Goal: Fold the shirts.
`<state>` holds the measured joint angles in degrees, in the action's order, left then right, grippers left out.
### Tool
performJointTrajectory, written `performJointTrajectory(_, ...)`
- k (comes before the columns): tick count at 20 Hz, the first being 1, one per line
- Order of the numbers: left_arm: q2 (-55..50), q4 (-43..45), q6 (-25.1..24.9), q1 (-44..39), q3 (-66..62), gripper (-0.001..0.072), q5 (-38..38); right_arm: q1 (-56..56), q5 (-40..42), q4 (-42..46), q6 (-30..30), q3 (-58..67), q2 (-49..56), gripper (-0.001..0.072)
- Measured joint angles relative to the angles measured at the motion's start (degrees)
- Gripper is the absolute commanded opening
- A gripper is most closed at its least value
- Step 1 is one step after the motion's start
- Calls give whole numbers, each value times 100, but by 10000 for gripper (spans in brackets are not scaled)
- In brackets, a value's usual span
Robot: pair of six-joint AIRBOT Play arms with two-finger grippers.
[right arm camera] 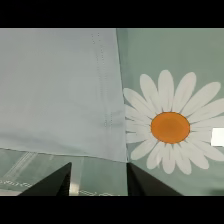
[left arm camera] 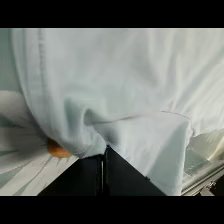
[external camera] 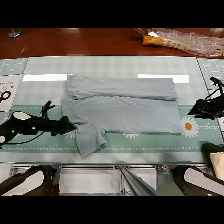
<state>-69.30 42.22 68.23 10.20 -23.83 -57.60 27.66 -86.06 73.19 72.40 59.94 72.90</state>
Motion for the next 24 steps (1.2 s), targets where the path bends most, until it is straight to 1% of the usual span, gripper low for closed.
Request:
performJointTrajectory(1, -24, -35, -39, -28, 11, 19, 13, 11, -42, 87, 0, -13, 0, 440)
performJointTrajectory(2, -42, -57, -72, -50, 17, 19, 24, 50, -72, 186, -2, -63, 0, 467)
performJointTrajectory(4, -52, -74, -122, -68, 31, 18, 28, 249, -118, 304, 0, -262, 0, 476)
performJointTrajectory(5, -59, -76, -146, -74, 37, 19, 24, 396, -133, 282, -2, -404, 0, 491)
performJointTrajectory(9, -66, -74, -251, -85, 48, 19, -48, 981, -79, -101, -214, -1130, 0, 489)
performJointTrajectory(12, -70, -28, -282, -85, 48, 19, -127, 1130, 227, -273, -391, -1598, 0, 488)
performJointTrajectory(17, -70, -9, -297, -85, 52, 19, -181, 1193, 1128, -743, -509, -2068, 0, 469)
performJointTrajectory(18, -70, -9, -299, -85, 52, 20, -186, 1185, 1231, -874, -514, -2140, -9, 450)
performJointTrajectory(20, -70, -9, -306, -85, 52, 19, -188, 1067, 1458, -1080, -535, -2269, -11, 383)
performJointTrajectory(22, -70, -9, -310, -85, 50, 19, -181, 809, 1770, -1134, -573, -2365, -11, 198)
performJointTrajectory(23, -70, -9, -310, -85, 46, 19, -177, 654, 1910, -1147, -590, -2393, -7, 84)
performJointTrajectory(24, -70, -4, -308, -87, 33, 19, -175, 483, 1980, -1154, -612, -2404, -7, 22)
